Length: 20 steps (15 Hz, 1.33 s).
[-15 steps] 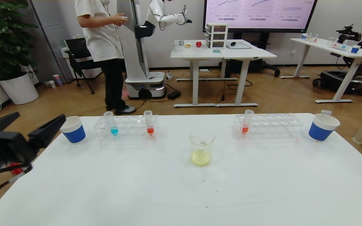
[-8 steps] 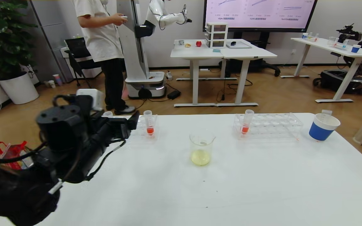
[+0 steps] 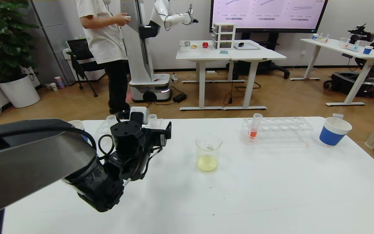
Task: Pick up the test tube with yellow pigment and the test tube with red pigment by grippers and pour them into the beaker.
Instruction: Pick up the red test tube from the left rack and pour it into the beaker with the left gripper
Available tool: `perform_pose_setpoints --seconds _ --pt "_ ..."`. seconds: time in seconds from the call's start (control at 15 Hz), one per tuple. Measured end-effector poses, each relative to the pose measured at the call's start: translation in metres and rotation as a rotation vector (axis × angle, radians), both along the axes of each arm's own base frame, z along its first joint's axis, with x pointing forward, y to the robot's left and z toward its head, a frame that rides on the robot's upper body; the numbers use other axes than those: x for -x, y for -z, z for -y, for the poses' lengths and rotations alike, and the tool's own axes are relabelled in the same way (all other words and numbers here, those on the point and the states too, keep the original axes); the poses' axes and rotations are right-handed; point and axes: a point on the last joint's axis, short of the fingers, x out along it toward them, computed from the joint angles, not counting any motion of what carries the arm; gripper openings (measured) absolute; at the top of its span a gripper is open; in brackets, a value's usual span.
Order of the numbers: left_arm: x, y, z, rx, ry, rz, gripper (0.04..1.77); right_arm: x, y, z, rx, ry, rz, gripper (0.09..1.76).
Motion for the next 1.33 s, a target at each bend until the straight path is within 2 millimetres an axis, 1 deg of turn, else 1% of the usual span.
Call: perform_pose_setpoints --seconds 0.13,0.33,0.47,0.73,0.8,0.87,1.0,1.07,1.2,1.33 --pt "-0.015 0.005 0.003 0.001 -0.01 0.016 1.75 0.0 0.0 0.0 0.0 0.0 0.0 1.74" --pt "-0.044 0.012 0.004 0.007 -0.031 0.054 1.75 0.0 0.0 0.0 0.0 0.0 0.0 1.74" --pt "-0.061 0.02 0.003 0.01 -0.047 0.07 1.75 0.0 0.0 0.0 0.0 0.0 0.0 1.74" --pt "-0.074 0.032 0.004 0.008 -0.054 0.073 1.75 0.0 0.0 0.0 0.0 0.0 0.0 1.74" --pt "-0.076 0.032 0.004 0.008 -0.055 0.074 1.68 0.0 0.0 0.0 0.0 0.0 0.0 1.74" --pt "-0.077 0.032 0.005 0.01 -0.056 0.077 1.44 0.0 0.0 0.0 0.0 0.0 0.0 1.74" --pt "-0.078 0.032 0.004 0.01 -0.059 0.08 0.62 0.0 0.0 0.0 0.0 0.0 0.0 1.74" --pt "-0.078 0.032 0.004 0.011 -0.057 0.084 0.4 0.0 0.0 0.0 0.0 0.0 0.0 1.74" --pt "-0.078 0.031 0.005 0.013 -0.053 0.086 0.61 0.0 0.0 0.0 0.0 0.0 0.0 1.74" --pt "-0.078 0.031 0.005 0.014 -0.053 0.087 0.55 0.0 0.0 0.0 0.0 0.0 0.001 1.74"
